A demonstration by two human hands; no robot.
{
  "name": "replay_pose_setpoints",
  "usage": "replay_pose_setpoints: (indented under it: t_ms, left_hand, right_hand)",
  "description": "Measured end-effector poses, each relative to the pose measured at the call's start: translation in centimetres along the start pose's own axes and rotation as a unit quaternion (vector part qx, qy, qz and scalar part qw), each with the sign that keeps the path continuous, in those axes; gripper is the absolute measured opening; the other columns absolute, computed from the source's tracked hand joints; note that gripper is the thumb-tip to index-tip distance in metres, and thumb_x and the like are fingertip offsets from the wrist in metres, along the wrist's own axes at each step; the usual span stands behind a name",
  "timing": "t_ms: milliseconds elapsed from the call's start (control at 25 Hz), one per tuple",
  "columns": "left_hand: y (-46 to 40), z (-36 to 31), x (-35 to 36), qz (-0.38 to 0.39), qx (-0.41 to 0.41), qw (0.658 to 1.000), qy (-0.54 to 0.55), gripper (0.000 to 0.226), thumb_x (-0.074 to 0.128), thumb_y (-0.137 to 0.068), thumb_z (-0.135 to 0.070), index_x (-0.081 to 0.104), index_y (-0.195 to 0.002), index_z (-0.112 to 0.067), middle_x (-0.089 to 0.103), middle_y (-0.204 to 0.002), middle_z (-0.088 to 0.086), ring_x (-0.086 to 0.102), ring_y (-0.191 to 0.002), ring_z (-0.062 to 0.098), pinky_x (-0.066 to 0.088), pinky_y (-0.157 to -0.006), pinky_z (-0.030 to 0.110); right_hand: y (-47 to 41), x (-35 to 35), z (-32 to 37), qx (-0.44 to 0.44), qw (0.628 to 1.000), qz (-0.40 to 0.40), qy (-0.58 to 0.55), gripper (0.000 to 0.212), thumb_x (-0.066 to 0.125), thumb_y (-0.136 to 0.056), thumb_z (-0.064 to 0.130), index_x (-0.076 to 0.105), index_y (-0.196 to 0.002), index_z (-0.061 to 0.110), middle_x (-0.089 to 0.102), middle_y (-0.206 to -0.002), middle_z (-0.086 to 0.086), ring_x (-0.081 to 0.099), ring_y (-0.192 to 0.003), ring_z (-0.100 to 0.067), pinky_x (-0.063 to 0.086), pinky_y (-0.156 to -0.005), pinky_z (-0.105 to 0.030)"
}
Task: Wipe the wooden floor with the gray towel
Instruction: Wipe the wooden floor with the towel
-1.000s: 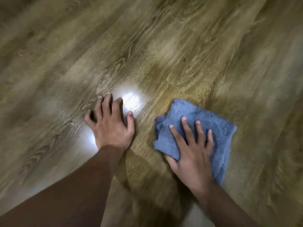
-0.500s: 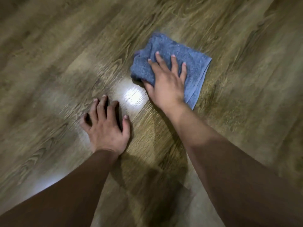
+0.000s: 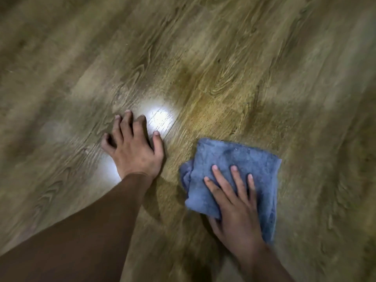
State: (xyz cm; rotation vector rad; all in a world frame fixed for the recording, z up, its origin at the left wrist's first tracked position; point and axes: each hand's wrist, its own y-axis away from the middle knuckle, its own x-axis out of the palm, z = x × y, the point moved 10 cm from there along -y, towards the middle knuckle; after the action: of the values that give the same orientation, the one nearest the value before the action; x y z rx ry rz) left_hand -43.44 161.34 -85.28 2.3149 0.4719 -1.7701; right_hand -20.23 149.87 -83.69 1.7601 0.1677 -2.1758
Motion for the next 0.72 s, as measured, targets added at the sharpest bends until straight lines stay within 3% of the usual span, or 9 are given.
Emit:
replay_pose_setpoints:
  t_ms: [200, 320, 440, 560, 720]
  left_hand:
    - [-0.2, 0.1, 0.3, -0.018, 0.008, 1.0, -0.007, 0.051, 0.047, -0.092, -0.048, 0.052, -0.134, -0.021, 0.041, -0.157, 0.007, 0.027, -0.149, 0.029, 0.019, -0.112, 0.062]
    - [0.0, -0.1, 0.3, -0.034, 0.018, 0.999, -0.007, 0.049, 0.047, -0.091, -0.048, 0.051, -0.132, -0.022, 0.043, -0.156, 0.008, 0.027, -0.148, 0.029, 0.017, -0.11, 0.059]
    - [-0.3, 0.0, 0.5, -0.033, 0.02, 0.999, -0.016, 0.048, 0.047, -0.091, -0.047, 0.05, -0.131, -0.021, 0.043, -0.155, 0.008, 0.028, -0.148, 0.029, 0.018, -0.11, 0.059]
    - [0.1, -0.3, 0.7, -0.019, 0.025, 0.999, -0.011, 0.048, 0.044, -0.093, -0.048, 0.049, -0.132, -0.021, 0.042, -0.154, 0.009, 0.027, -0.148, 0.03, 0.021, -0.109, 0.063]
    - [0.2, -0.2, 0.4, 0.025, -0.002, 1.0, -0.018, 0.054, 0.038, -0.093, -0.046, 0.054, -0.132, -0.013, 0.04, -0.156, 0.015, 0.027, -0.148, 0.034, 0.02, -0.113, 0.064]
  right_hand:
    - [-6.2, -2.4, -4.1, 0.054, 0.998, -0.029, 0.024, 0.07, 0.055, -0.077, 0.047, 0.048, -0.144, 0.025, 0.037, -0.159, 0.002, 0.029, -0.146, -0.035, 0.018, -0.114, -0.067]
    - [-14.3, -4.3, -9.6, 0.196, 0.978, -0.071, -0.016, 0.065, 0.059, -0.083, 0.048, 0.045, -0.143, 0.026, 0.034, -0.16, 0.005, 0.024, -0.147, -0.034, 0.012, -0.116, -0.064]
    - [-20.4, -5.0, -10.5, 0.301, 0.947, -0.098, -0.057, 0.062, 0.06, -0.086, 0.048, 0.045, -0.143, 0.029, 0.03, -0.161, 0.009, 0.019, -0.148, -0.035, 0.008, -0.117, -0.065]
    - [-20.0, -4.5, -7.0, 0.244, 0.965, -0.085, -0.046, 0.064, 0.061, -0.087, 0.045, 0.042, -0.146, 0.03, 0.025, -0.163, 0.011, 0.014, -0.151, -0.033, 0.003, -0.119, -0.061]
    - [-10.3, -3.1, -1.8, 0.137, 0.99, -0.033, -0.018, 0.068, 0.059, -0.083, 0.043, 0.044, -0.147, 0.028, 0.028, -0.162, 0.01, 0.016, -0.152, -0.029, 0.006, -0.12, -0.058]
